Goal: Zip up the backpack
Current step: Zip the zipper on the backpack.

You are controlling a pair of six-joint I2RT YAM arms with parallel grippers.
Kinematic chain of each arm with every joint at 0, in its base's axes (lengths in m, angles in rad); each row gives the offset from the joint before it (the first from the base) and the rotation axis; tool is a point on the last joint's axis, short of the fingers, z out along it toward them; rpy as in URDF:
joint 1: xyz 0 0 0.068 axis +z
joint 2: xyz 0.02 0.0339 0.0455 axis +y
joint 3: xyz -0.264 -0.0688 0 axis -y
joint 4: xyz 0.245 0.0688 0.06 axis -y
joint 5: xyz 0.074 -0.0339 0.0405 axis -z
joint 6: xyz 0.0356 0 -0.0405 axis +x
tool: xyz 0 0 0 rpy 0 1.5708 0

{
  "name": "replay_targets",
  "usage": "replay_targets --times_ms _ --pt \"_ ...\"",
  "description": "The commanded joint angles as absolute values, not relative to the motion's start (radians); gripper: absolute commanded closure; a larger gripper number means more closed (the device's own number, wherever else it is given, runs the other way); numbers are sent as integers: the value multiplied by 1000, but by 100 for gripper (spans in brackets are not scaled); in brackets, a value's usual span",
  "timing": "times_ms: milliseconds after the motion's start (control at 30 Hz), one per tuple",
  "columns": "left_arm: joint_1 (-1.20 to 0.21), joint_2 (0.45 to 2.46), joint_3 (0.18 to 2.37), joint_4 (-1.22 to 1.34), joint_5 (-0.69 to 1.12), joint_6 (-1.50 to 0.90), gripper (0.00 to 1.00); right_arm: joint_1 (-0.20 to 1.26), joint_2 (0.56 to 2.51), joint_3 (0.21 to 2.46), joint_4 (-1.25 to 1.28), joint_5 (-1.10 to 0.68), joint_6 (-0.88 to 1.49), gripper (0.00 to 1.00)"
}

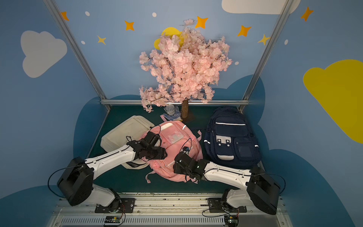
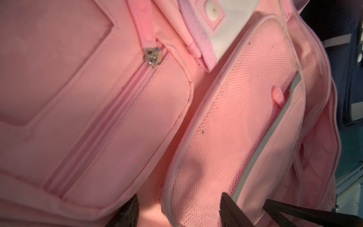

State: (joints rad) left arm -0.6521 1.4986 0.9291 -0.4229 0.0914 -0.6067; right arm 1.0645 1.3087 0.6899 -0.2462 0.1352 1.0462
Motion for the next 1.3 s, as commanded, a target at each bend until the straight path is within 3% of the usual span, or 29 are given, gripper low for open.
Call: replay_targets --times_ms 0,233,433,700,1033,1133,1267 --pt "-657 1542 904 -386 138 -620 46 1009 1303 622 -301 135 1100 45" --pt "-736 1541 894 -323 144 -664 80 859 1262 529 -145 146 943 45" --pt "-847 1460 888 -250 48 -756 97 744 1289 575 -121 121 812 44" --pt "-917 1464 927 -144 -98 -885 97 679 1178 702 -339 30 725 41" --pt "-896 1551 982 -27 -96 -896 97 898 877 599 -524 198 1128 40" --pt "-896 1545 966 -5 -90 -902 97 949 847 535 -456 199 1208 40" --pt "-900 1521 937 19 -81 -906 97 1031 903 449 -168 184 1267 45"
